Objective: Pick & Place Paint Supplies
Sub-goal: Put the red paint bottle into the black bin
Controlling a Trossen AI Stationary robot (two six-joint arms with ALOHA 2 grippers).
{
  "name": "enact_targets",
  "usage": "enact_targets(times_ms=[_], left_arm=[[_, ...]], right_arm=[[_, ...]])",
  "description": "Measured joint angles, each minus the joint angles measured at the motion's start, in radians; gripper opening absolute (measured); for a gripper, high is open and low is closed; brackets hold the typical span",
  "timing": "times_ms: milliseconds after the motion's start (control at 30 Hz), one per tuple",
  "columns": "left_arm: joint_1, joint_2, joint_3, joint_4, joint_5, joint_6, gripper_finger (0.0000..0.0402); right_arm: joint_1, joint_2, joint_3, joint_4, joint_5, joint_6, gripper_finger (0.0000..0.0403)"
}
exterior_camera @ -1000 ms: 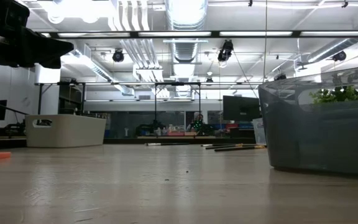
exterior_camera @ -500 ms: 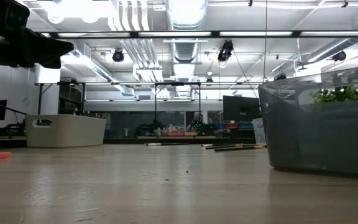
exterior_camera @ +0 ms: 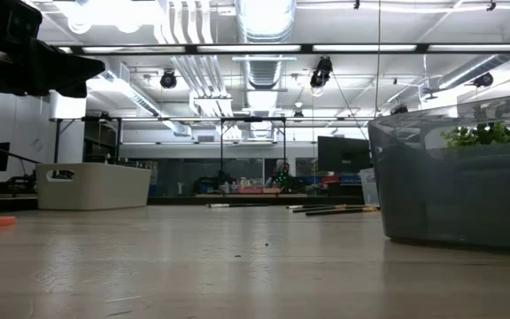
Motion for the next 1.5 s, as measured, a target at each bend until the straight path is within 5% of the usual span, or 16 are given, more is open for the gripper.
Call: enact_targets(times_ms=[367,1500], left_arm=[[0.000,0.000,0.000,0.000,0.000,0.000,0.0000],[0.000,0.000,0.000,0.000,0.000,0.000,0.0000]], right_arm=[[0.000,-0.001,0.000,-0.006,0.000,0.000,0.0207],[0.000,-0.001,0.000,-0.005,0.001,-0.007,0.0221]])
